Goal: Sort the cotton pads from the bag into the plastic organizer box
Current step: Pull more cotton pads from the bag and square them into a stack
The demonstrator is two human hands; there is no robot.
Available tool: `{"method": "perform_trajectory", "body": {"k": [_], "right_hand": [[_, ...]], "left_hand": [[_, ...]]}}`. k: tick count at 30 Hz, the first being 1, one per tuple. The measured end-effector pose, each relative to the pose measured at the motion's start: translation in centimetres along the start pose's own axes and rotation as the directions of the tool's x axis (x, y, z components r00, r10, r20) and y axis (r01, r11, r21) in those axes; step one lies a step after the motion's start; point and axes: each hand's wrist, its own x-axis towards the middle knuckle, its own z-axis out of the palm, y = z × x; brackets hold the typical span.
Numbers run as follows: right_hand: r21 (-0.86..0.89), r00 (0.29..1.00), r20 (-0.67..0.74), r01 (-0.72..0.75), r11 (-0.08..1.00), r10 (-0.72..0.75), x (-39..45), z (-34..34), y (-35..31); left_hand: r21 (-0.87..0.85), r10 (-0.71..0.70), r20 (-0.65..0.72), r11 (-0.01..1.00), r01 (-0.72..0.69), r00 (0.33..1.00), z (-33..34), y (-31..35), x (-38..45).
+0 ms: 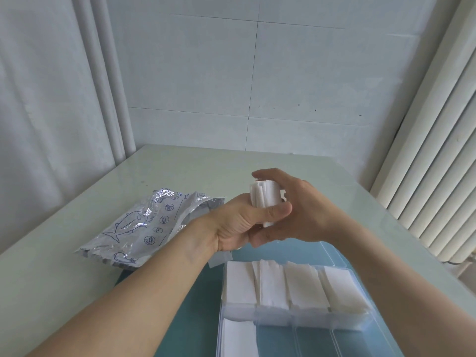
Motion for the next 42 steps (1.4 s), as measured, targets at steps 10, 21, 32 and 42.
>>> {"method": "perform_trajectory", "body": {"k": [10, 21, 32, 42], "right_hand": [[-0.109, 0.996, -0.019, 0.082, 0.991, -0.085, -0.2, 0.5, -0.5], [0.034, 0.998, -0.005, 0.070, 0.997, -0.070, -0.5, -1.3, -0.1], [0.013, 0.980, -0.171, 0.105, 0.994, -0.101, -0.4, -1.6, -0.3], [0.065, 0.972, -0.225, 0.086, 0.994, -0.069, -0.3, -1.8, 0.3]], "left_hand": [[0.083, -0.136, 0.090, 0.988, 0.128, 0.987, -0.1, 0.3, -0.9], [-0.253, 0.001, -0.020, 0.967, -0.006, 1.000, -0.6, 0.6, -0.1], [-0.302, 0.003, -0.025, 0.953, -0.011, 1.000, 0.1, 1.2, -0.3], [-0.285, -0.074, -0.231, 0.958, 0.006, 0.970, 0.4, 1.0, 0.2]]}}
